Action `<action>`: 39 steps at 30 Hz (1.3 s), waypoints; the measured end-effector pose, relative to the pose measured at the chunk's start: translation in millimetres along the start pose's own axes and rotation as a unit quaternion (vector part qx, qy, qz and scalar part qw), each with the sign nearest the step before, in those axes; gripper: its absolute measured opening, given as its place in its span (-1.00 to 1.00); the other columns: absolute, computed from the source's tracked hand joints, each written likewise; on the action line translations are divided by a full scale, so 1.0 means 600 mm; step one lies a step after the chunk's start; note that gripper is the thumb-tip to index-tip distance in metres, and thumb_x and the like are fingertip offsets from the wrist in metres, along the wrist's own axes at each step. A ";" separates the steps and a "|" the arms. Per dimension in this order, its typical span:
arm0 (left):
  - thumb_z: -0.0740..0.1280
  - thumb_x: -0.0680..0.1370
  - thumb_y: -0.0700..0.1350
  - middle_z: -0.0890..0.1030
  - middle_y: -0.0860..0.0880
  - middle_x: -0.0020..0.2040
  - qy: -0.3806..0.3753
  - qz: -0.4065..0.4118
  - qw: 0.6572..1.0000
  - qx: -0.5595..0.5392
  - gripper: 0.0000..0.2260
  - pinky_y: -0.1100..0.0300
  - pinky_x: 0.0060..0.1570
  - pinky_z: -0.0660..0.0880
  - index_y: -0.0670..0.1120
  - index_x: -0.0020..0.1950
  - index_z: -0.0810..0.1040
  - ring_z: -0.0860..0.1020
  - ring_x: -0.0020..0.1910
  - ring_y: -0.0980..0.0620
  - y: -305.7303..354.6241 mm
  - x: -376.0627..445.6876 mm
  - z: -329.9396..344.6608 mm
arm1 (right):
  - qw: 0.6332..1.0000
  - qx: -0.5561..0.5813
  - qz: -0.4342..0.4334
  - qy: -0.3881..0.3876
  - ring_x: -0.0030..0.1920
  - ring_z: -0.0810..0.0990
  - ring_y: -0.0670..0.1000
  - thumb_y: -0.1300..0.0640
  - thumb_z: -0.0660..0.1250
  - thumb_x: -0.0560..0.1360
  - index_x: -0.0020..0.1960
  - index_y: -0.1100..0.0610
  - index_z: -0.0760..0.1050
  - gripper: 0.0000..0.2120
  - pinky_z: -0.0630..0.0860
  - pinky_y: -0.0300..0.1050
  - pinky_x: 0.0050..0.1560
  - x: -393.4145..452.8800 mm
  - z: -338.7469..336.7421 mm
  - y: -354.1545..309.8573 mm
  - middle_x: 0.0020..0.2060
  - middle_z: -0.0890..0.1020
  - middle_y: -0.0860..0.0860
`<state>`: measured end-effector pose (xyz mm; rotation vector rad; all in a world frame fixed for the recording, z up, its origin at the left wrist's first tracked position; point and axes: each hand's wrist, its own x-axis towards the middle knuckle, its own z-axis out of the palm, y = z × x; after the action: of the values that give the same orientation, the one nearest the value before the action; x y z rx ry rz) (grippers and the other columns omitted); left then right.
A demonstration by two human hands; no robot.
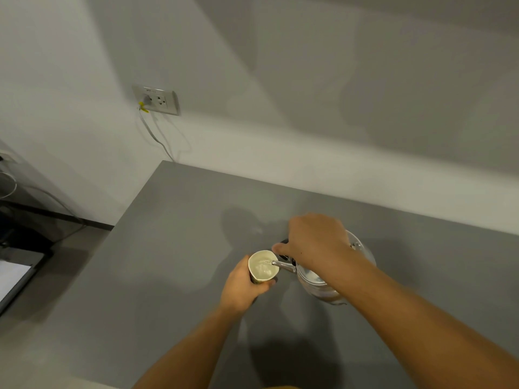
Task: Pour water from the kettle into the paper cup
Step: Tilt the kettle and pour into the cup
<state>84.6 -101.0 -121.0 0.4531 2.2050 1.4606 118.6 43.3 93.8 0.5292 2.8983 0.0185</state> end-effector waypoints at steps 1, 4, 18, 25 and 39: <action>0.62 0.30 0.11 0.69 0.30 0.02 0.001 0.000 1.000 -0.001 -0.51 0.52 -0.11 0.46 0.21 0.18 0.57 0.64 0.02 0.31 0.000 0.000 0.000 | 1.000 0.000 0.000 0.000 -0.50 0.33 -0.02 -0.15 0.38 0.40 -0.46 0.04 0.31 -0.58 0.18 -0.15 -0.48 0.000 0.000 0.000 -0.48 0.41 -0.02; 0.62 0.30 0.10 0.69 0.30 0.02 0.001 0.001 1.000 -0.001 -0.51 0.52 -0.11 0.46 0.22 0.18 0.57 0.64 0.03 0.31 0.000 -0.001 0.000 | 1.000 0.004 -0.002 0.005 -0.50 0.33 -0.01 -0.14 0.39 0.39 -0.47 0.05 0.31 -0.58 0.19 -0.16 -0.48 -0.001 0.002 0.000 -0.49 0.41 -0.01; 0.63 0.29 0.12 0.67 0.35 0.03 0.001 -0.009 1.000 0.016 -0.50 0.52 -0.16 0.45 0.24 0.18 0.56 0.61 0.02 0.37 -0.001 0.002 0.001 | 1.000 0.002 -0.007 0.011 -0.50 0.35 -0.02 -0.17 0.39 0.40 -0.46 0.04 0.31 -0.57 0.21 -0.16 -0.48 -0.002 0.004 0.000 -0.49 0.42 -0.02; 0.63 0.27 0.15 0.67 0.33 0.03 0.000 -0.009 1.000 0.019 -0.47 0.51 -0.15 0.44 0.21 0.20 0.57 0.62 0.03 0.34 -0.001 0.001 -0.001 | 1.000 0.020 0.003 0.006 -0.49 0.35 -0.03 -0.18 0.38 0.40 -0.46 0.04 0.33 -0.58 0.23 -0.16 -0.46 -0.007 0.004 0.010 -0.49 0.43 -0.02; 0.66 0.30 0.10 0.69 0.19 0.08 -0.008 0.002 1.000 0.019 -0.46 0.37 -0.05 0.49 0.14 0.21 0.53 0.64 0.06 0.25 0.016 -0.014 -0.012 | 0.992 0.105 0.066 -0.015 -0.44 0.48 -0.02 -0.35 0.33 0.41 -0.43 0.04 0.42 -0.50 0.30 -0.15 -0.45 -0.038 0.031 0.067 -0.48 0.52 -0.04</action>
<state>88.3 -107.3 -108.1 0.4807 2.2236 1.4132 157.2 72.2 82.1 0.7491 2.8465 -0.2755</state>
